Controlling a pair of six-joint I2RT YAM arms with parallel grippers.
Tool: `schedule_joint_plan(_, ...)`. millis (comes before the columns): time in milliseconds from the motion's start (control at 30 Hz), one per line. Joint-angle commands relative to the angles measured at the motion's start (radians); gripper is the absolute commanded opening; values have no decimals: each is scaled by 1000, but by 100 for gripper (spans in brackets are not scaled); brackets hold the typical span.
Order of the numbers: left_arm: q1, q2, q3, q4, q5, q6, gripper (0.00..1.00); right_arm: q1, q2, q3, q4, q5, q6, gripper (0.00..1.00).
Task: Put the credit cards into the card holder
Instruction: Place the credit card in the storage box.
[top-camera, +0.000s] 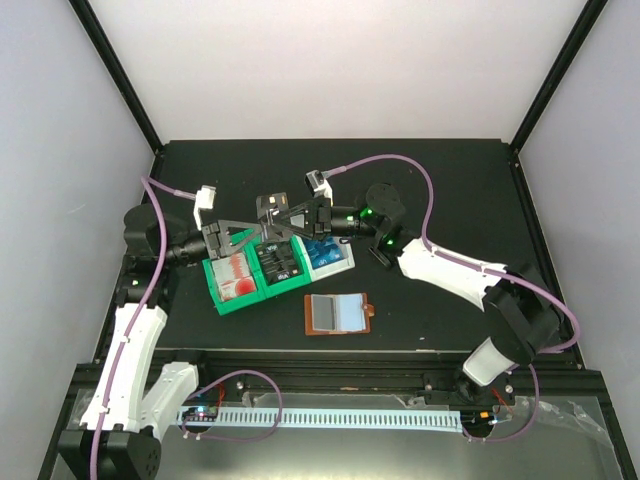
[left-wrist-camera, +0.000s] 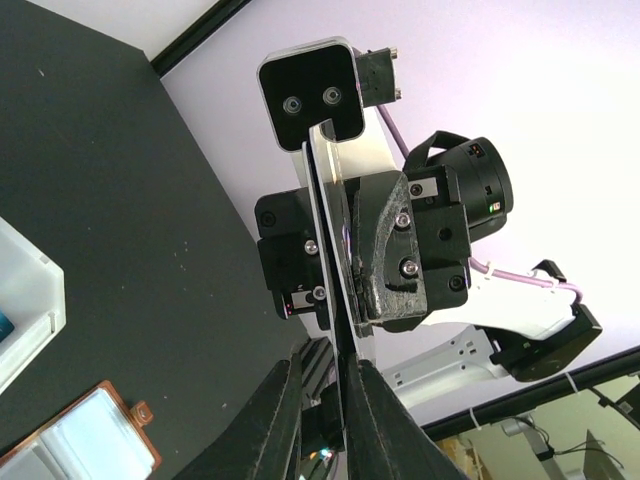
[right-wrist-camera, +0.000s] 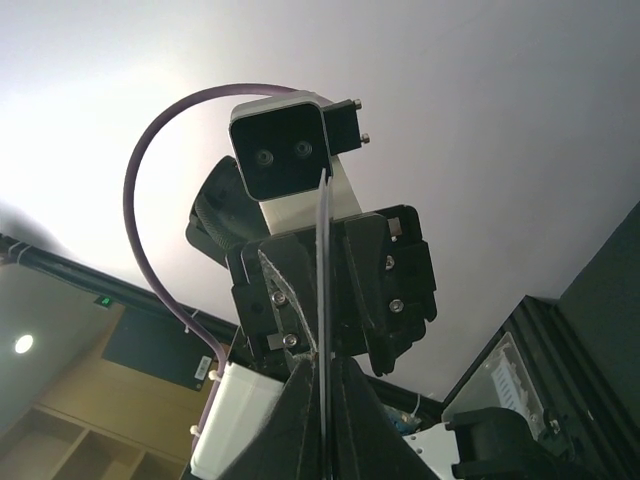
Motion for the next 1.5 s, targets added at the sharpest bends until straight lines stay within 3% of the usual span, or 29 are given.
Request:
schedule_joint_plan(0, -22, 20, -13, 37, 16, -22, 15, 14, 4, 43, 56, -20, -29, 5)
schedule_joint_plan(167, -23, 18, -6, 67, 23, -32, 2, 12, -7, 49, -31, 10, -96, 5)
schedule_joint_plan(400, 1, 11, 29, -8, -61, -5, 2, -23, -49, 24, -196, 81, -217, 12)
schedule_joint_plan(733, 78, 23, 49, -31, -58, -13, 2, -84, -77, -51, -161, 75, -203, 7)
schedule_joint_plan(867, 137, 23, 65, -104, -61, 57, 1, -96, -91, -76, -222, 108, -248, 6)
schedule_joint_plan(967, 157, 25, 76, -178, -85, 152, 2, -92, -104, -63, -383, 174, -359, 6)
schedule_joint_plan(1200, 144, 18, 134, -462, -349, 442, 2, 21, -61, 74, -879, 523, -659, 6)
schedule_joint_plan(1467, 72, 31, 160, -579, -526, 594, 2, 153, 118, 239, -1106, 680, -729, 8)
